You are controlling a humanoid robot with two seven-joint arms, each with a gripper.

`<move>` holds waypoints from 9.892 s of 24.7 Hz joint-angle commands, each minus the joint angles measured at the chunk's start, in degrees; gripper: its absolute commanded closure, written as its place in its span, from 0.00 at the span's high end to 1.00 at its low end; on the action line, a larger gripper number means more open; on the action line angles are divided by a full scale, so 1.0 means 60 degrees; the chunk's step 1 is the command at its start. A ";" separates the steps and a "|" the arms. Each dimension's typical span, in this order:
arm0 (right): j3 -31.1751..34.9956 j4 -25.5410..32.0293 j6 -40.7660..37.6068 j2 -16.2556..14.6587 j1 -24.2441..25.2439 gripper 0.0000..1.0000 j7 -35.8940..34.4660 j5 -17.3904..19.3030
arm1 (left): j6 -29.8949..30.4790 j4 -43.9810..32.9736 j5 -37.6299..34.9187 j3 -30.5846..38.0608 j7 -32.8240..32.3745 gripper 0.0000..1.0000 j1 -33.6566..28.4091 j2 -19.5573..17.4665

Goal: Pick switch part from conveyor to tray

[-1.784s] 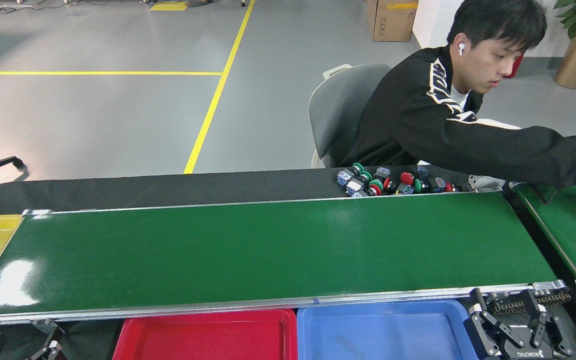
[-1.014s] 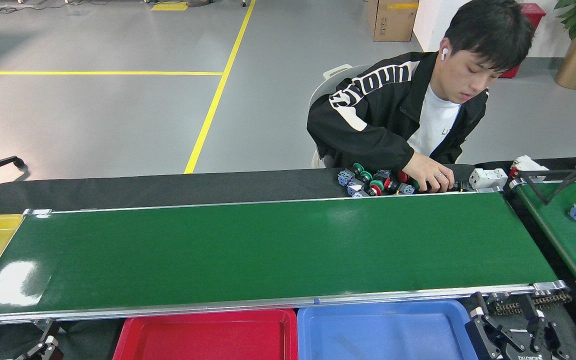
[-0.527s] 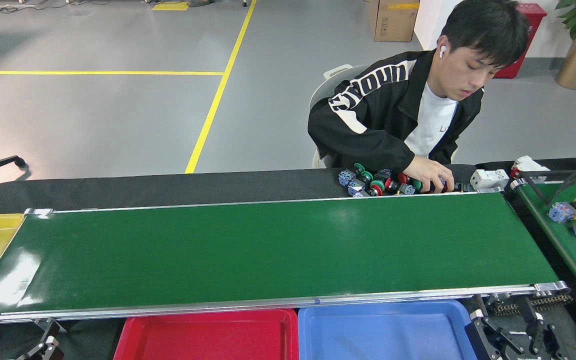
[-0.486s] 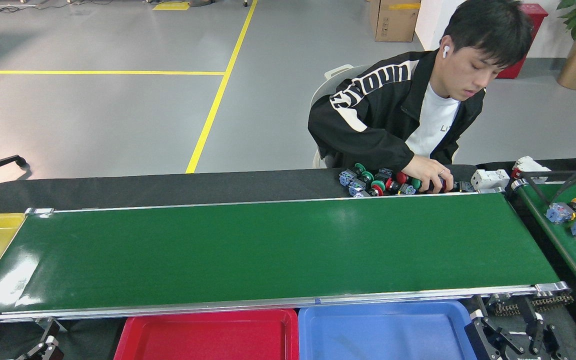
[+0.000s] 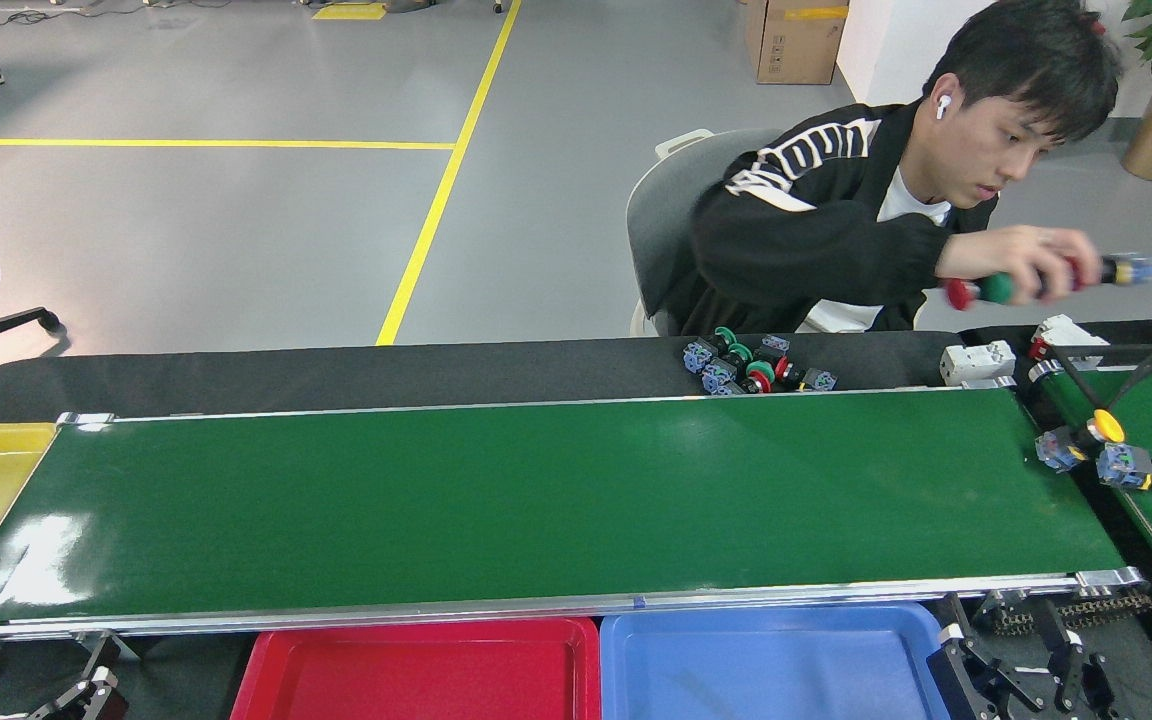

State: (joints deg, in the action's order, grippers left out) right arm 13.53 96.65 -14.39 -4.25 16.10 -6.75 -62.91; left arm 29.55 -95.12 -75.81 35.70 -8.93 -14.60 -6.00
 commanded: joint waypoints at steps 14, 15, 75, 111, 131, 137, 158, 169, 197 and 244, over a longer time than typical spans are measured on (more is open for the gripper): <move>0.0001 -0.2997 0.1709 -0.1093 -0.2596 0.99 0.0480 -0.0061 | -0.0047 -0.0041 0.0038 -0.0046 0.0096 1.00 0.0163 -0.0011; -0.0043 -0.3364 0.1782 -0.1254 -0.2830 0.99 0.0510 -0.0061 | -0.0018 -0.0041 0.0038 -0.0076 0.0081 1.00 0.0148 0.0004; -0.6898 -0.2001 -0.2026 0.1046 -0.3606 0.98 0.1213 -0.1189 | -0.0047 0.0179 -0.0050 -0.0325 0.0081 1.00 0.0397 0.0019; -0.4320 0.0797 0.5239 -0.1356 -0.0340 1.00 -0.0691 -0.1174 | 0.1447 0.0165 -0.0021 -0.0149 -0.0182 1.00 -0.0248 -0.0128; -0.5639 -0.3964 0.6118 -0.0199 -0.5423 1.00 0.1037 -0.1218 | 0.1872 0.0121 0.0653 -0.0090 0.0155 1.00 -0.0145 -0.0230; -0.6166 -0.4813 0.6104 0.0343 -0.6038 1.00 0.1008 -0.1218 | 0.1096 0.0179 0.0565 -0.0193 -0.0387 1.00 -0.0130 -0.0347; -0.6576 -0.6572 0.4185 0.1017 -0.7181 0.02 0.0817 -0.0896 | 0.0392 0.0135 -0.0973 -0.0134 -0.0197 1.00 0.0133 -0.0347; -0.6869 -0.1870 0.1782 0.0782 -0.5481 0.03 0.1418 -0.0896 | 0.0407 0.0179 -0.0534 -0.0017 -0.0197 1.00 0.0031 -0.0274; -0.5814 0.0650 0.5401 -0.0448 -0.2435 0.99 0.0656 -0.0969 | 0.0524 0.0135 0.0052 -0.0281 -0.1691 1.00 0.0294 -0.0553; -0.7572 -0.2061 0.2955 0.1280 -0.4779 0.12 0.1887 -0.1379 | -0.2757 0.9833 -0.2995 -0.6623 0.0828 0.87 0.8952 0.0825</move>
State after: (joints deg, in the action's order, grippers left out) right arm -31.86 81.36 6.20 3.56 -13.40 4.45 -71.55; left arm 14.31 -36.45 -93.55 -4.05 -5.50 37.71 -0.05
